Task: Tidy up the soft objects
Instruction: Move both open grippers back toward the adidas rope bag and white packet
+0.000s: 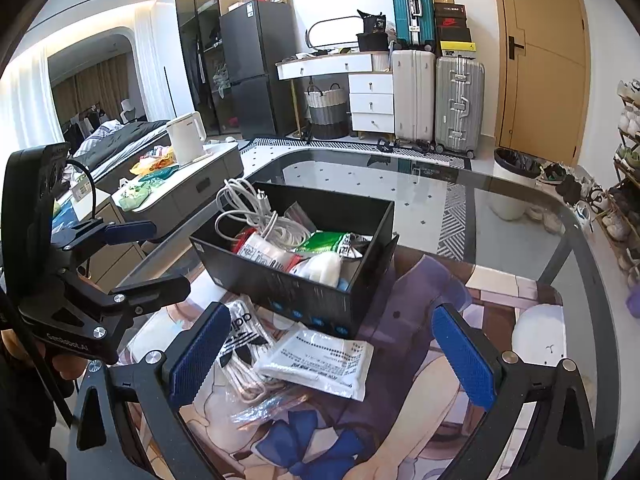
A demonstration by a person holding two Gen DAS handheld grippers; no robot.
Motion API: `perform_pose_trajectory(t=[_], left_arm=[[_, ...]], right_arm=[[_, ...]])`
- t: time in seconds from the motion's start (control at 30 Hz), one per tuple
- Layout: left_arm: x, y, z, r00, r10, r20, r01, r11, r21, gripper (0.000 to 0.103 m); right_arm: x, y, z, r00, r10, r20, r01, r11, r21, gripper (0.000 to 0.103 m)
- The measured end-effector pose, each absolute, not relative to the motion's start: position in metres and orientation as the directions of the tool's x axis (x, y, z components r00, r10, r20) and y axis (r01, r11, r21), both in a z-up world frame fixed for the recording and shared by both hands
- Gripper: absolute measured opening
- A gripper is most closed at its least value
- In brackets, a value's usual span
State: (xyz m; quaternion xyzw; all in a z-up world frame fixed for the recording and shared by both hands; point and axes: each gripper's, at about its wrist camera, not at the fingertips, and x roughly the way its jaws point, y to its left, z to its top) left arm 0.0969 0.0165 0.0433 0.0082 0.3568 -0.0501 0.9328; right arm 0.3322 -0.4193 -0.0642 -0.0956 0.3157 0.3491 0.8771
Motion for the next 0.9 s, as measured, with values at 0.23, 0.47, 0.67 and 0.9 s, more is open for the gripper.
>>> perform_pose_trajectory(t=[0.23, 0.47, 0.67, 0.9], left_arm=[[0.094, 0.010, 0.035, 0.729, -0.090, -0.678, 0.112, 0.994, -0.011, 0.103], [0.092, 0.004, 0.022, 0.713, -0.090, -0.696, 0.123, 0.992, -0.002, 0.103], [0.091, 0.004, 0.014, 0.705, -0.090, -0.704, 0.129, 0.992, 0.002, 0.103], [0.090, 0.005, 0.004, 0.687, -0.098, -0.720, 0.132, 0.991, -0.009, 0.103]], right_arm=[[0.330, -0.422, -0.072, 0.545, 0.547, -0.636, -0.671, 0.739, 0.061, 0.102], [0.330, -0.421, -0.081, 0.522, 0.543, -0.657, -0.671, 0.737, 0.076, 0.102], [0.333, -0.417, -0.090, 0.502, 0.543, -0.673, -0.672, 0.735, 0.091, 0.102], [0.340, -0.412, -0.100, 0.481, 0.543, -0.688, -0.672, 0.733, 0.109, 0.102]])
